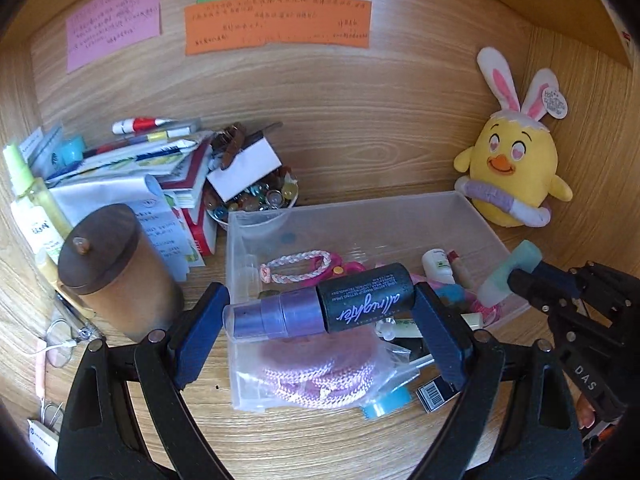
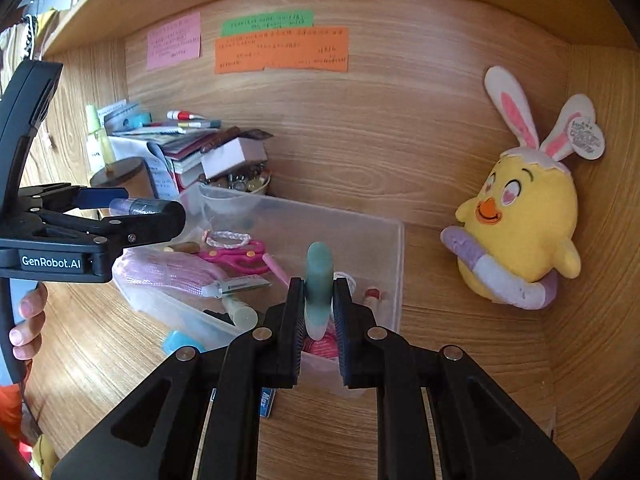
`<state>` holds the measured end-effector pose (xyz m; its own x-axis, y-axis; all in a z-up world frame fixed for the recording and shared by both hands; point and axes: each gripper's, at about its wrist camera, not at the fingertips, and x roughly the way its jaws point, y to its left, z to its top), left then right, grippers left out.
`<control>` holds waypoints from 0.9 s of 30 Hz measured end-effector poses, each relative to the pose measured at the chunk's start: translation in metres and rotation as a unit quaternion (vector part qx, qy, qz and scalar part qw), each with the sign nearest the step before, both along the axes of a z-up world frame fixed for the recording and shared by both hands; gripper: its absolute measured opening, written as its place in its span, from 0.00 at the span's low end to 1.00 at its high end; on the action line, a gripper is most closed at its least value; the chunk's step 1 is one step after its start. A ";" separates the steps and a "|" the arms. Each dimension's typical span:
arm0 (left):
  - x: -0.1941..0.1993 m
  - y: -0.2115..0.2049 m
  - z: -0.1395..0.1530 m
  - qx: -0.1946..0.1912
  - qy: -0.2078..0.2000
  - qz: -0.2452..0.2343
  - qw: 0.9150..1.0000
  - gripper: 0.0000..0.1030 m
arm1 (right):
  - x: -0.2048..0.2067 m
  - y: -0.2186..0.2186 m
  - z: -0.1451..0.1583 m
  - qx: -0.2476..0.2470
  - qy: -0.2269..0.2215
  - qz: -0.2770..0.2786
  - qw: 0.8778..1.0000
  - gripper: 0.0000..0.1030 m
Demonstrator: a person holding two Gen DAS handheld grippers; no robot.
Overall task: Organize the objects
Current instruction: 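Carry the marker and light-blue bottle into the clear box and release both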
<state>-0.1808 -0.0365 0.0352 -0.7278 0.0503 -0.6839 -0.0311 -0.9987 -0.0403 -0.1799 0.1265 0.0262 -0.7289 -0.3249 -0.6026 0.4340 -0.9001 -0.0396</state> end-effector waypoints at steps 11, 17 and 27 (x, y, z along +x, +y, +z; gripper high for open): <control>0.006 0.003 0.003 0.007 -0.001 -0.014 1.000 0.94 | 0.007 -0.003 0.005 -0.010 -0.003 0.015 1.000 0.35; 0.027 0.006 0.013 -0.003 0.019 -0.012 1.000 0.96 | 0.023 0.002 0.011 -0.017 0.002 0.023 1.000 0.40; 0.067 0.003 0.004 -0.021 0.023 -0.008 0.999 0.98 | 0.057 0.002 -0.013 -0.013 -0.031 0.052 0.998 0.54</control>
